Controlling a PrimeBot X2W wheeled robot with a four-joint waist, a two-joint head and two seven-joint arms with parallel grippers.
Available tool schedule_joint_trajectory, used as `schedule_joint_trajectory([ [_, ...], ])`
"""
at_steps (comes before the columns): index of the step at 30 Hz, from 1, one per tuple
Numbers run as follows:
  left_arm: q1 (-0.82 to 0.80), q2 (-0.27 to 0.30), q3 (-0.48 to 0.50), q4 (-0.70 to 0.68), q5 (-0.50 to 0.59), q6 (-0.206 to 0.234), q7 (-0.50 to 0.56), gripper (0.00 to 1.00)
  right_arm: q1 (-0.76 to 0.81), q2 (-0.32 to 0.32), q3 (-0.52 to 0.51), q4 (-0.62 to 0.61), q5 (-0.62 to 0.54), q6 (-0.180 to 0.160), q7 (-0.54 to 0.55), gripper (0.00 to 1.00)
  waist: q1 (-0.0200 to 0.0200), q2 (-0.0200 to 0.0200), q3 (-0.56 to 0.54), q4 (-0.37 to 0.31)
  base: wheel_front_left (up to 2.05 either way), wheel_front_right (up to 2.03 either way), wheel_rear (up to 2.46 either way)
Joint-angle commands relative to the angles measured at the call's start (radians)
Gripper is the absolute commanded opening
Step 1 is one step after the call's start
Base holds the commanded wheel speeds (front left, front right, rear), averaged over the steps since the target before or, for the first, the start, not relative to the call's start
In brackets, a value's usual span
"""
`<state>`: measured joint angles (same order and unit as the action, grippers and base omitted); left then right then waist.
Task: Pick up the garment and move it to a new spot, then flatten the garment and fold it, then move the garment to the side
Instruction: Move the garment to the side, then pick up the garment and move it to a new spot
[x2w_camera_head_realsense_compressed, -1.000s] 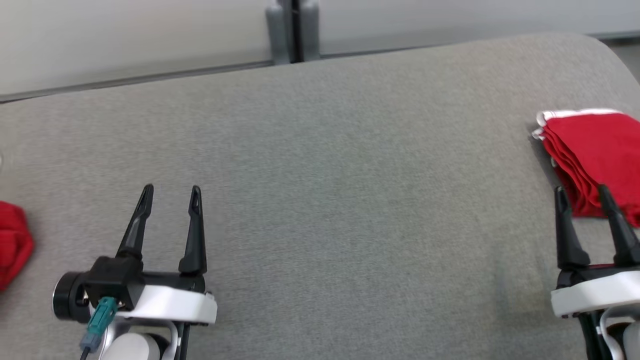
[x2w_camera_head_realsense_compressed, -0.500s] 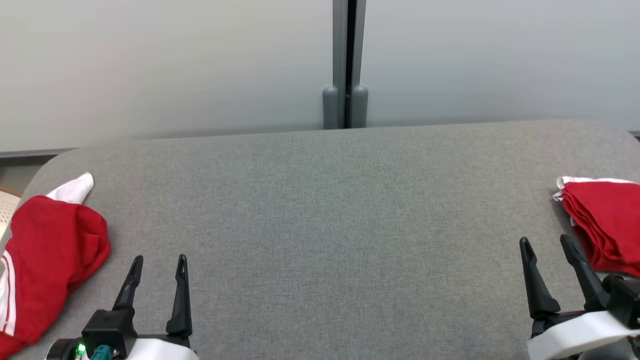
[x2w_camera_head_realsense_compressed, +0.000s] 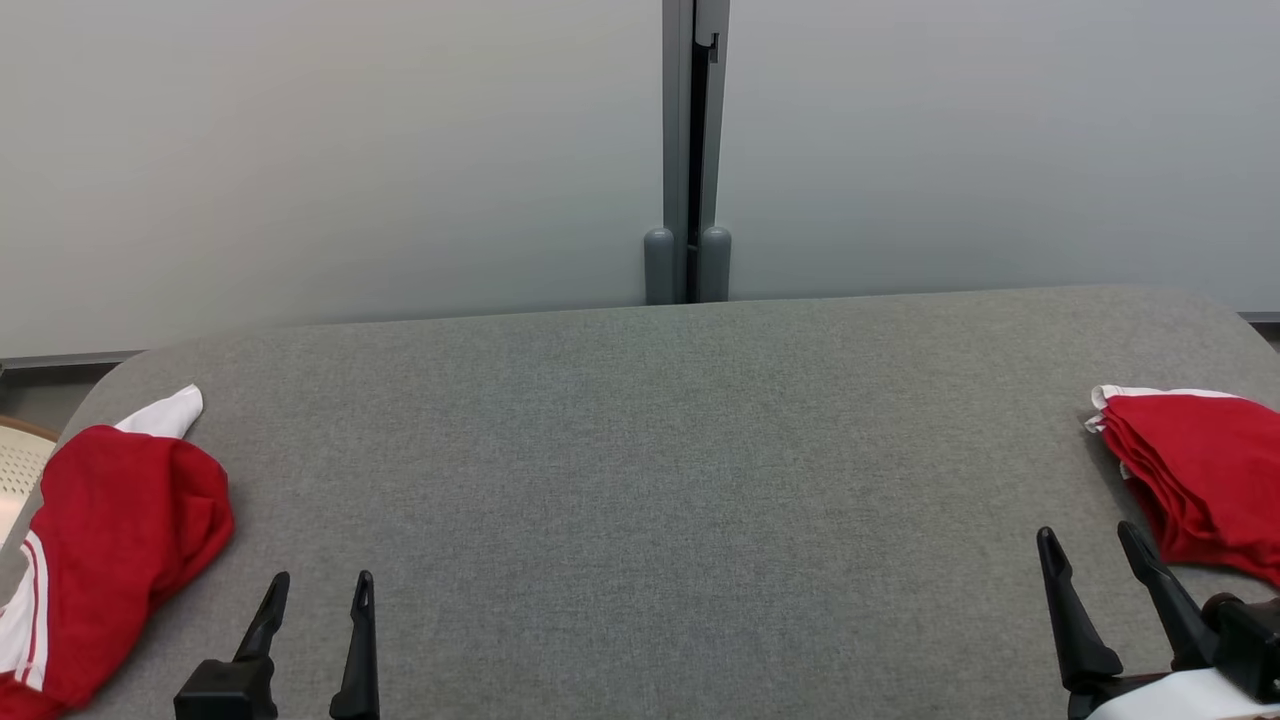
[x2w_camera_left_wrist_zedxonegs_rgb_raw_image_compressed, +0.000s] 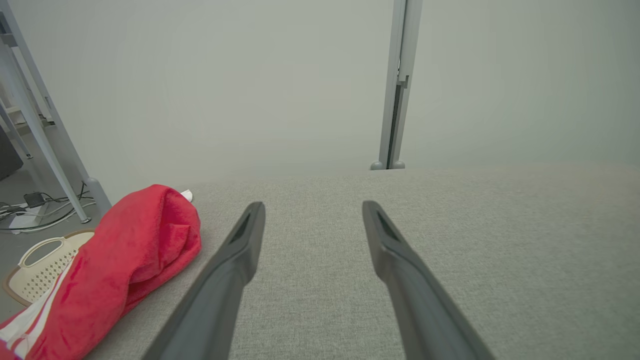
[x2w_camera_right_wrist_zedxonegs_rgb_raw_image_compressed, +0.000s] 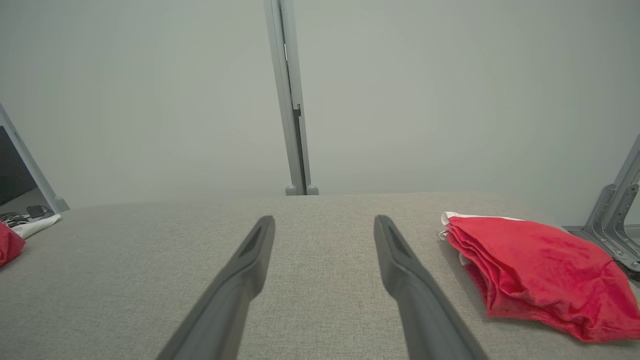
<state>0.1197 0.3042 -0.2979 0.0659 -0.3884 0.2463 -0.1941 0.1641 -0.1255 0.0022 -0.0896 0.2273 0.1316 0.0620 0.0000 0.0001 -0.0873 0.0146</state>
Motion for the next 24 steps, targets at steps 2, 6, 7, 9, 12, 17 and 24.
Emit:
schedule_joint_trajectory([
  [2, 0.012, 0.009, 0.000, 0.001, -0.005, -0.003, 0.005, 1.00, 0.013, -0.001, -0.003, -0.011, -0.005, -0.002, 0.008, 1.00, 0.0000, -0.0001, -0.003, 0.000, 0.00, 0.00, 0.00],
  [6, 0.016, 0.009, -0.003, 0.000, -0.010, 0.000, 0.009, 1.00, 0.017, -0.002, -0.002, -0.016, -0.009, -0.002, 0.009, 1.00, 0.0000, -0.0001, -0.006, -0.001, 0.00, 0.00, 0.00],
  [7, 0.018, 0.008, -0.004, 0.001, -0.011, 0.001, 0.010, 1.00, 0.018, -0.002, -0.001, -0.016, -0.007, -0.002, 0.010, 1.00, 0.0000, -0.0001, -0.007, -0.001, 0.00, 0.00, 0.00],
  [9, 0.017, 0.008, -0.007, 0.002, -0.009, 0.002, 0.012, 1.00, 0.018, -0.002, -0.001, -0.013, -0.003, -0.002, 0.010, 1.00, 0.0000, -0.0001, -0.009, -0.001, 0.00, 0.00, 0.00],
  [12, 0.013, 0.011, -0.009, 0.004, -0.009, 0.006, 0.015, 1.00, 0.016, -0.003, -0.001, -0.007, -0.002, -0.002, 0.009, 1.00, 0.0000, -0.0001, -0.009, -0.002, 0.00, 0.00, 0.00],
  [17, 0.005, 0.013, -0.013, 0.007, -0.006, 0.012, 0.023, 1.00, 0.011, 0.000, 0.005, 0.001, 0.004, -0.002, 0.007, 1.00, 0.0000, -0.0001, -0.009, -0.001, 0.00, 0.00, 0.00],
  [24, -0.018, 0.009, -0.017, 0.009, -0.014, 0.007, 0.025, 1.00, 0.007, 0.005, 0.001, 0.006, 0.004, -0.002, 0.001, 1.00, 0.0000, -0.0001, -0.007, 0.019, 0.00, 0.00, 0.00],
])
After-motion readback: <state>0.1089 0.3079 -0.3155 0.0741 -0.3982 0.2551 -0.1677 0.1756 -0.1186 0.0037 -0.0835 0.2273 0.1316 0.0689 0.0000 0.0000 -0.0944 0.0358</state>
